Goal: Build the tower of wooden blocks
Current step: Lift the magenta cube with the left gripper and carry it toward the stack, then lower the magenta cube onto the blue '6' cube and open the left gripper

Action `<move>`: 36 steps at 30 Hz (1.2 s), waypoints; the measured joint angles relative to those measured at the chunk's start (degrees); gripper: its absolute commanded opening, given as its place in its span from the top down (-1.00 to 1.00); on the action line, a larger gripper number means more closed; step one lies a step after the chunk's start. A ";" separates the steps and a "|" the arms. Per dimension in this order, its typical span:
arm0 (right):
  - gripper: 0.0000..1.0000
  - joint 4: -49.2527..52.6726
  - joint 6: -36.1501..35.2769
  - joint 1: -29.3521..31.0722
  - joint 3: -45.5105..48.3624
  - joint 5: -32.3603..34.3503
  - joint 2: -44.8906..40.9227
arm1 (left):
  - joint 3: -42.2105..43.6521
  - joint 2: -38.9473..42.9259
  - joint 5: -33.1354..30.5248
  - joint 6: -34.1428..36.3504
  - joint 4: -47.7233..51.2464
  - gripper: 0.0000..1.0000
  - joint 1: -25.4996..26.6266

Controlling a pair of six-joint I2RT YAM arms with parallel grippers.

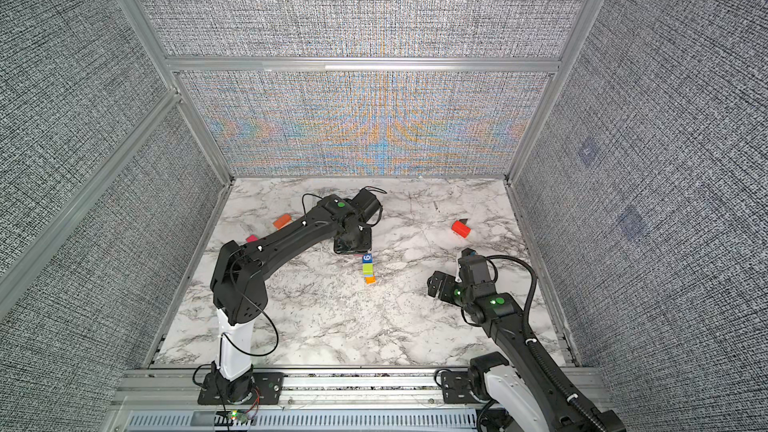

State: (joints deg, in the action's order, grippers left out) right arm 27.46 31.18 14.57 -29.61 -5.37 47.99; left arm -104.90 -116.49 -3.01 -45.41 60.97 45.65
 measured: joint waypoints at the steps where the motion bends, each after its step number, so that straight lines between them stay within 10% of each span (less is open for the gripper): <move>1: -0.98 -0.02 0.00 -0.07 0.02 0.26 0.00 | -0.31 -0.31 0.00 -0.31 0.00 0.43 0.20; 36: -0.99 -0.81 1.29 -0.74 0.76 0.09 1.07 | -4.59 -5.92 -1.16 -8.24 2.16 0.42 2.23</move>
State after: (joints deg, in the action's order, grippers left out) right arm 26.65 32.47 13.82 -28.84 -5.28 49.06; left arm -109.49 -122.41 -4.16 -53.65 63.13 47.88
